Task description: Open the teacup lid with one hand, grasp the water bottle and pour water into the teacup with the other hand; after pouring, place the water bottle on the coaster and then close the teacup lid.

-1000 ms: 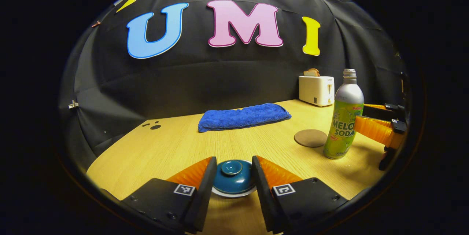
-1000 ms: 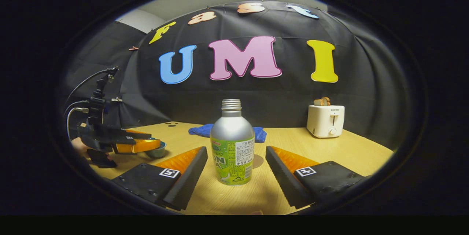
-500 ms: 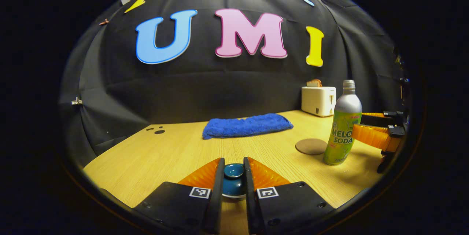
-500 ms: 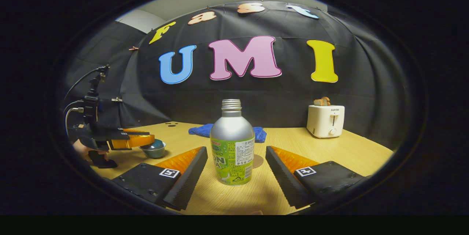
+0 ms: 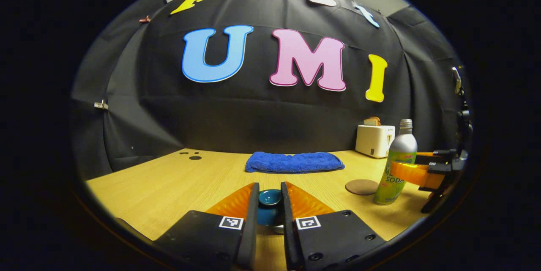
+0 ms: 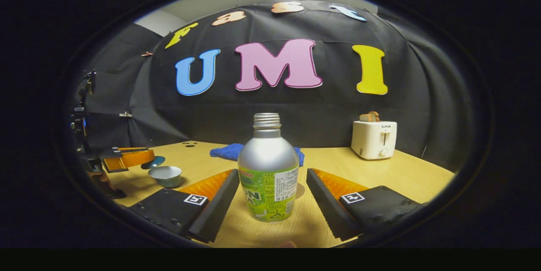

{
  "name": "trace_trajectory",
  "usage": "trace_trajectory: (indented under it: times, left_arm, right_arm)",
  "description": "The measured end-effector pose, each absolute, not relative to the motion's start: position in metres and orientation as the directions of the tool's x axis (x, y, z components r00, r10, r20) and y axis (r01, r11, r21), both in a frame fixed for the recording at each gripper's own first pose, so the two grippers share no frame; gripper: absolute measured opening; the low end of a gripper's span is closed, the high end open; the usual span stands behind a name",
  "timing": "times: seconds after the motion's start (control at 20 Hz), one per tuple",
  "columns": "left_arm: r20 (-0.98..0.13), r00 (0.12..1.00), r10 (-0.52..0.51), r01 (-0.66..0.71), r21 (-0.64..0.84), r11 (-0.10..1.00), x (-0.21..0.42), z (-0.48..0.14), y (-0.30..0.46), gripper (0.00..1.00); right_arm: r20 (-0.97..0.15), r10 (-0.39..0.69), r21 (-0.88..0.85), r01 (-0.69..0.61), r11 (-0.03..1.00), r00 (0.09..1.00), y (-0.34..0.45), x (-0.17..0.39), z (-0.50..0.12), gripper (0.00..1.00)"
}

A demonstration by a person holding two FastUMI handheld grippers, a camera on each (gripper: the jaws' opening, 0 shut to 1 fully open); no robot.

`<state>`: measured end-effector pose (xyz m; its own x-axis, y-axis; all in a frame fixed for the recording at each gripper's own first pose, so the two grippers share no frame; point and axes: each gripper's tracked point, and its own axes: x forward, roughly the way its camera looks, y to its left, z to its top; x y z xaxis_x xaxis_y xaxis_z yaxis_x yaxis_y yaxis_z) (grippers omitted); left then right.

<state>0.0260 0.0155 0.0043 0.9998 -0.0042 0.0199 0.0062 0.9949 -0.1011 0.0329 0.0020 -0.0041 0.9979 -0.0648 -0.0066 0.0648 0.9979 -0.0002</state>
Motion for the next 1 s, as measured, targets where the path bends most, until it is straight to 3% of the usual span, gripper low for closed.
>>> trace_trajectory:
  times: [0.1, 0.25, 0.35, 0.45, 0.6, 0.75, 0.8, 1.0]
  left_arm:
    - [0.059, 0.998, -0.006, 0.017, -0.188, 0.982, 0.021, 0.016, 0.024, 0.32]
    - [0.078, 0.997, -0.012, 0.033, -0.269, 0.962, 0.007, 0.031, 0.046, 0.3]
    - [0.084, 0.996, 0.008, 0.018, -0.305, 0.952, -0.003, 0.037, 0.071, 0.31]
    - [0.088, 0.996, 0.02, 0.013, -0.358, 0.934, -0.013, 0.039, 0.094, 0.31]
    - [0.092, 0.995, 0.045, -0.003, -0.408, 0.913, -0.018, 0.043, 0.117, 0.31]
    - [0.08, 0.993, 0.083, -0.046, -0.384, 0.922, -0.02, 0.041, 0.134, 0.31]
    - [0.08, 0.993, 0.091, -0.055, -0.379, 0.924, -0.021, 0.04, 0.139, 0.3]
    - [0.076, 0.995, 0.069, -0.035, -0.381, 0.924, -0.022, 0.041, 0.131, 0.31]
  right_arm:
    - [-0.011, -0.049, 0.002, 0.049, 0.999, 0.999, 0.005, 0.042, -0.009, 0.99]
    - [-0.019, -0.051, -0.016, 0.051, 0.999, 0.999, 0.007, 0.043, -0.006, 0.81]
    - [-0.015, -0.132, -0.203, 0.126, 0.971, 0.991, -0.006, 0.045, -0.001, 0.8]
    - [0.033, -0.175, -0.441, 0.172, 0.881, 0.984, -0.006, 0.044, 0.015, 0.78]
    - [0.034, -0.13, -0.673, 0.119, 0.73, 0.991, 0.025, 0.044, 0.015, 0.78]
    - [0.013, -0.087, -0.806, 0.061, 0.589, 0.996, 0.043, 0.036, -0.004, 0.74]
    - [0.012, -0.08, -0.843, 0.053, 0.535, 0.997, 0.047, 0.031, -0.008, 0.78]
    - [0.022, -0.044, -0.965, 0.033, 0.26, 0.999, 0.08, 0.014, -0.041, 0.78]
